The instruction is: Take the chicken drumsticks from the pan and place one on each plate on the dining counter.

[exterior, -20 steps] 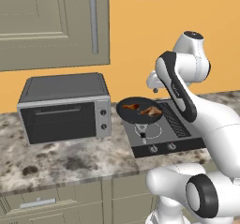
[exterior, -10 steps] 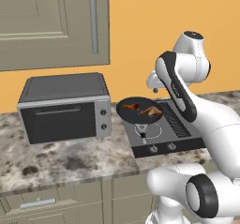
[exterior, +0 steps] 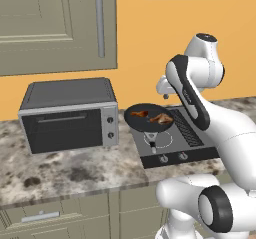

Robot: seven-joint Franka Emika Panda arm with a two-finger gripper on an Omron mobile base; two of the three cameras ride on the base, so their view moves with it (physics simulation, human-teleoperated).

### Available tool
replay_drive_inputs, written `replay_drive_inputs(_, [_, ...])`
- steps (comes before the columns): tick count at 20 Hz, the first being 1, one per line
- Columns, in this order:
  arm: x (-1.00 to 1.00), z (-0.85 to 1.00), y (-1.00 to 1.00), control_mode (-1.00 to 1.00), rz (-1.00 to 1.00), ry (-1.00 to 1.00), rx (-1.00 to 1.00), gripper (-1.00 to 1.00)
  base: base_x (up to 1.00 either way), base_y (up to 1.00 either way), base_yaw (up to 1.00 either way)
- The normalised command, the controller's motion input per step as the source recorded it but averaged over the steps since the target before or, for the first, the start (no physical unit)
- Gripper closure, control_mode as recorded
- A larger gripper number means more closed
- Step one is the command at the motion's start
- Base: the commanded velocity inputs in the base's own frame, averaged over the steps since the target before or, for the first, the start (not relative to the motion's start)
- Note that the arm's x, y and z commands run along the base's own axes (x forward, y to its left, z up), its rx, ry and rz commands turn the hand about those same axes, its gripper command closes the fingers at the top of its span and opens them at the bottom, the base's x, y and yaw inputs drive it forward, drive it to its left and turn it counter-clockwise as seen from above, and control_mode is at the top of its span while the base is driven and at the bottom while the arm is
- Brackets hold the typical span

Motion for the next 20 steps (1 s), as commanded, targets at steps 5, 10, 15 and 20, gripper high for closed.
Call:
replay_drive_inputs(5, [0.0,0.0,0.0,-1.0,0.0,0.0,0.0,-1.0,0.0,0.0,0.0])
replay_drive_inputs(10, [-0.01,-0.04,0.0,-1.0,0.0,0.02,-0.03,-1.0,0.0,0.0,0.0])
replay_drive_inputs(15, [0.4,-0.4,-0.04,-1.0,0.02,0.01,-0.05,-1.0,0.0,0.0,0.0])
replay_drive_inputs(20, [0.68,-0.48,-0.03,-1.0,0.37,-0.02,0.0,-1.0,0.0,0.0,0.0])
